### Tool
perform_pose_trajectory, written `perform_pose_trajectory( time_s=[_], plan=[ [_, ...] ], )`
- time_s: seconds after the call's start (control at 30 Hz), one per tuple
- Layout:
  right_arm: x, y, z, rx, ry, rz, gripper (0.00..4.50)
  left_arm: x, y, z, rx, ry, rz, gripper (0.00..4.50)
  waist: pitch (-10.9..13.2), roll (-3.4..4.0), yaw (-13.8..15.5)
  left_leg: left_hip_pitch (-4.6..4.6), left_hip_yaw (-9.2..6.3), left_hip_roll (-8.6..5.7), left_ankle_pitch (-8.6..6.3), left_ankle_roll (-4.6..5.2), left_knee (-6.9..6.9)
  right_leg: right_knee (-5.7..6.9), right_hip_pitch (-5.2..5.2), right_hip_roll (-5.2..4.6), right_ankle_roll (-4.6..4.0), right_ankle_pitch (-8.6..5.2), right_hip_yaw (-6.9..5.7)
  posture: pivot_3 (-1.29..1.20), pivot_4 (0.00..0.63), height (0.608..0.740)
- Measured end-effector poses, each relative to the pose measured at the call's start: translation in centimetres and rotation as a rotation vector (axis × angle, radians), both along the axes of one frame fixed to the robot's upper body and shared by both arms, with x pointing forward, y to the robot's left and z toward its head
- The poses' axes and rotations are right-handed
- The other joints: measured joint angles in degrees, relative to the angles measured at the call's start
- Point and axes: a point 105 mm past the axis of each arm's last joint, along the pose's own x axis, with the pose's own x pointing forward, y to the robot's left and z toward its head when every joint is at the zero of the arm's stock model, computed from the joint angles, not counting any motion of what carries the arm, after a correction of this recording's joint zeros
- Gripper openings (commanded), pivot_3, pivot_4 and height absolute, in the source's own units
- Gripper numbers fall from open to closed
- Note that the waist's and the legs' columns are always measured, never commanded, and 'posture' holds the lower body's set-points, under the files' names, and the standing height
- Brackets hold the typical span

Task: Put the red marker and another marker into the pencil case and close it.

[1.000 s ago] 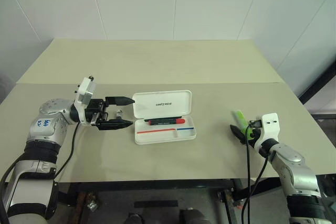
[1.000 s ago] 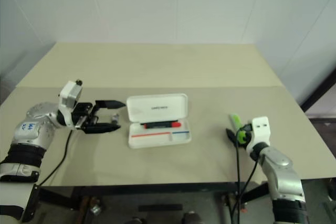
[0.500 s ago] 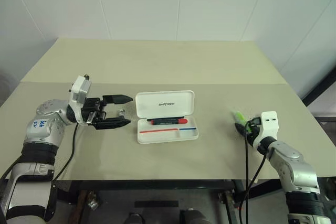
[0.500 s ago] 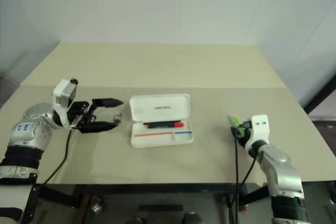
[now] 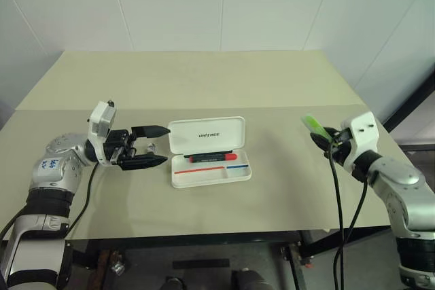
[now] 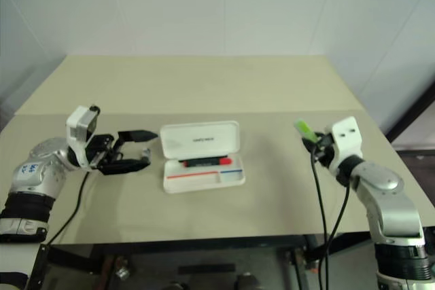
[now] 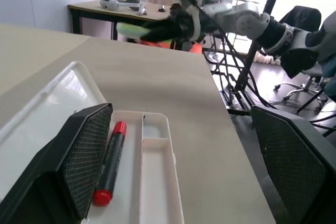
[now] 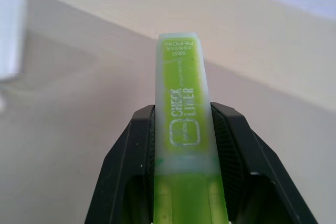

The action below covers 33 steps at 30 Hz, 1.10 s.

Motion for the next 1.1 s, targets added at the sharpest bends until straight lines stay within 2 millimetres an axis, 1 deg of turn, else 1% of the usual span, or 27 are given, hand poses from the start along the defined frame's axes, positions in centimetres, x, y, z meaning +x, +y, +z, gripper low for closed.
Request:
perform_pose_trajectory(
  time_s=[0.17, 0.23, 0.33, 0.37, 0.47, 0.53, 0.6, 0.7, 0.73, 0.8, 0.9, 1.0, 1.1],
  plan=[
    [-1.0, 5.3, 0.2, -0.135, 0.113, 0.286, 1.12, 0.5, 1.4, -0.8, 0.028, -0.002, 0.068, 4.5, 0.0, 0.0, 0.0, -0.01, 0.07, -0.01, 0.0, 0.0, 0.01, -0.02, -0.05, -0.05, -0.02, -0.01, 0.04, 0.0, 0.15, 0.74],
    [-1.3, 7.2, 0.3, -0.175, 0.128, 0.38, 1.12, 0.7, 1.9, -1.0, 0.017, -0.002, 0.092, 4.5, 0.0, 0.0, 0.04, -0.05, 0.08, -0.01, -0.01, 0.02, 0.01, -0.04, -0.08, -0.06, -0.03, -0.01, 0.02, 0.0, 0.15, 0.74],
    [-1.9, 10.4, 0.5, -0.219, 0.131, 0.532, 1.12, 0.8, 2.4, -1.2, 0.0, -0.005, 0.115, 4.5, 0.0, 0.0, -0.02, -0.08, 0.1, 0.0, -0.03, 0.03, 0.0, -0.04, -0.14, -0.08, -0.03, -0.02, 0.02, 0.0, 0.15, 0.74],
    [-2.1, 11.8, 0.4, -0.23, 0.132, 0.593, 1.12, 0.7, 2.5, -1.5, 0.001, -0.002, 0.119, 4.5, 0.0, 0.0, -0.1, -0.09, 0.11, 0.0, -0.04, 0.04, -0.02, -0.03, -0.16, -0.08, -0.04, -0.03, 0.02, 0.0, 0.15, 0.74],
    [-2.8, 15.2, -0.6, -0.261, 0.153, 0.749, 1.12, 0.2, 2.8, -2.8, 0.009, 0.032, 0.123, 4.5, 0.0, 0.0, -0.14, -0.09, 0.12, 0.03, -0.08, 0.07, -0.03, -0.01, -0.19, -0.09, -0.11, -0.06, 0.0, 0.0, 0.15, 0.74],
    [-2.9, 16.9, -1.4, -0.283, 0.174, 0.826, 1.12, -0.1, 3.0, -3.5, 0.014, 0.051, 0.125, 4.5, 0.01, -0.01, -0.06, -0.16, 0.08, 0.03, -0.08, 0.08, 0.01, 0.0, -0.23, -0.11, -0.13, -0.07, -0.07, 0.0, 0.15, 0.74],
    [-2.6, 17.8, -1.9, -0.309, 0.179, 0.863, 1.12, -0.4, 3.4, -3.7, 0.027, 0.052, 0.133, 4.5, 0.01, -0.02, -0.02, -0.17, 0.08, 0.02, -0.08, 0.08, 0.02, 0.0, -0.23, -0.17, -0.13, -0.07, -0.08, 0.0, 0.15, 0.74],
    [-1.4, 18.9, -2.3, -0.327, 0.173, 0.875, 1.12, -0.8, 4.3, -3.6, 0.072, 0.022, 0.156, 4.5, 0.02, -0.03, -0.02, -0.15, 0.09, 0.0, -0.08, 0.07, 0.05, 0.01, -0.22, -0.2, -0.13, -0.07, -0.1, 0.0, 0.15, 0.74],
    [-1.0, 19.6, -2.3, -0.331, 0.167, 0.883, 1.12, -0.9, 4.6, -3.7, 0.085, 0.018, 0.164, 4.5, 0.02, -0.03, -0.13, -0.14, 0.1, 0.0, -0.08, 0.07, 0.04, 0.02, -0.22, -0.19, -0.14, -0.07, -0.1, 0.0, 0.15, 0.74],
    [-0.6, 20.6, -2.2, -0.322, 0.157, 0.908, 1.12, -1.1, 4.6, -3.8, 0.088, 0.018, 0.16, 4.5, 0.02, -0.03, -0.08, -0.15, 0.07, 0.02, -0.08, 0.07, 0.03, 0.05, -0.23, -0.18, -0.17, -0.09, -0.16, 0.0, 0.15, 0.74],
    [-0.9, 21.7, -2.5, -0.311, 0.16, 0.979, 1.12, -1.4, 4.5, -4.0, 0.089, 0.02, 0.15, 4.5, 0.02, -0.03, -0.05, -0.17, -0.09, 0.03, -0.1, 0.04, 0.0, 0.05, -0.21, -0.2, -0.28, -0.15, -0.35, 0.0, 0.15, 0.74],
    [-1.1, 21.9, -3.6, -0.308, 0.209, 1.027, 1.12, -1.7, 4.4, -4.1, 0.09, 0.03, 0.144, 4.5, 0.02, -0.02, -0.04, -0.24, -0.2, 0.04, -0.11, 0.02, 0.01, 0.06, -0.22, -0.22, -0.31, -0.17, -0.46, 0.0, 0.15, 0.74],
    [-1.7, 22.2, -3.9, -0.29, 0.241, 1.083, 1.12, -1.9, 4.6, -4.1, 0.087, 0.034, 0.151, 4.5, 0.02, -0.02, -0.09, -0.23, -0.26, 0.05, -0.11, 0.02, 0.02, 0.09, -0.21, -0.22, -0.32, -0.17, -0.51, 0.0, 0.15, 0.74]
  ],
)
